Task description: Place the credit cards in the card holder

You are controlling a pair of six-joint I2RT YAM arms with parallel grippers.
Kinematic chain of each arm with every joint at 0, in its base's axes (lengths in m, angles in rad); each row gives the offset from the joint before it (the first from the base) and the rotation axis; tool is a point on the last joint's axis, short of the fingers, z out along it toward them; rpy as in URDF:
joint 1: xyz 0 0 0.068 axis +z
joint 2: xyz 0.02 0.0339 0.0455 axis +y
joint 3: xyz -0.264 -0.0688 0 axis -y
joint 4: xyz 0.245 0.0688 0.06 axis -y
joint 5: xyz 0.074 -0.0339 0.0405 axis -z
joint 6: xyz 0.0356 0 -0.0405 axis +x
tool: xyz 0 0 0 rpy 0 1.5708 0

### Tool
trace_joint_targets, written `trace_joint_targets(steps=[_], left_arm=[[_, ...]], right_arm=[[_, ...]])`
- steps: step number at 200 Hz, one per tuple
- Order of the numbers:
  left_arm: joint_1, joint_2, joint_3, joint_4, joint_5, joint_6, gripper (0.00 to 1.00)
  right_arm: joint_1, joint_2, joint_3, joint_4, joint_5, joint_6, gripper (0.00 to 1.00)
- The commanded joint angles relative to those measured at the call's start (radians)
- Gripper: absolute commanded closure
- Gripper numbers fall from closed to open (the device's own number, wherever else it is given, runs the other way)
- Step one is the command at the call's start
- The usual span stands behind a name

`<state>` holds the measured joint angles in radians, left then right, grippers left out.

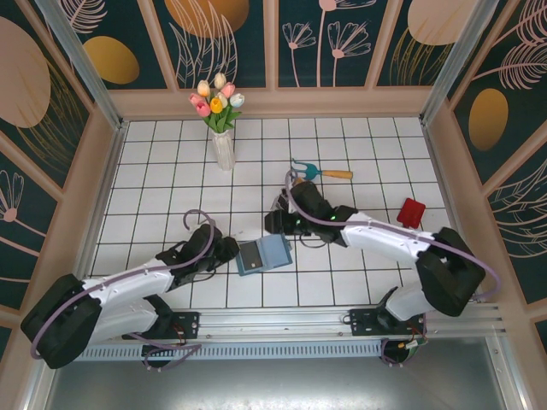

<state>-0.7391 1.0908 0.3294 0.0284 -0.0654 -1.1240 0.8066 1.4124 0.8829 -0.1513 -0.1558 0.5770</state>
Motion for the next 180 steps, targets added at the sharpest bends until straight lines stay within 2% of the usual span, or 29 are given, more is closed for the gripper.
trace_joint_targets(steps=[1, 18, 35, 55, 77, 120, 148, 180], left_arm=[[-0.001, -0.028, 0.076, -0.09, -0.095, 0.036, 0.52], [-0.001, -0.005, 0.139, -0.097, -0.112, 0.072, 0.45], [0.0, 0.058, 0.219, -0.083, -0.104, 0.115, 0.36], [0.009, 0.175, 0.325, -0.062, -0.055, 0.153, 0.31], [0.02, 0.302, 0.408, -0.016, 0.001, 0.152, 0.27], [0.054, 0.466, 0.443, 0.157, 0.139, 0.062, 0.26], [0.061, 0.516, 0.473, 0.178, 0.162, 0.049, 0.25], [0.061, 0.547, 0.49, 0.176, 0.172, 0.045, 0.25]], right_arm=[[-0.108, -0.046, 0.076, -0.195, 0.22, -0.147, 0.42], [-0.196, -0.022, 0.131, -0.232, 0.234, -0.252, 0.41], [-0.242, 0.034, 0.186, -0.247, 0.204, -0.358, 0.42], [-0.246, 0.14, 0.283, -0.301, 0.195, -0.447, 0.46], [-0.232, 0.222, 0.33, -0.313, 0.176, -0.513, 0.57], [-0.185, 0.311, 0.376, -0.324, 0.229, -0.578, 0.61], [-0.178, 0.351, 0.386, -0.327, 0.315, -0.595, 0.61], [-0.17, 0.38, 0.385, -0.318, 0.302, -0.608, 0.61]])
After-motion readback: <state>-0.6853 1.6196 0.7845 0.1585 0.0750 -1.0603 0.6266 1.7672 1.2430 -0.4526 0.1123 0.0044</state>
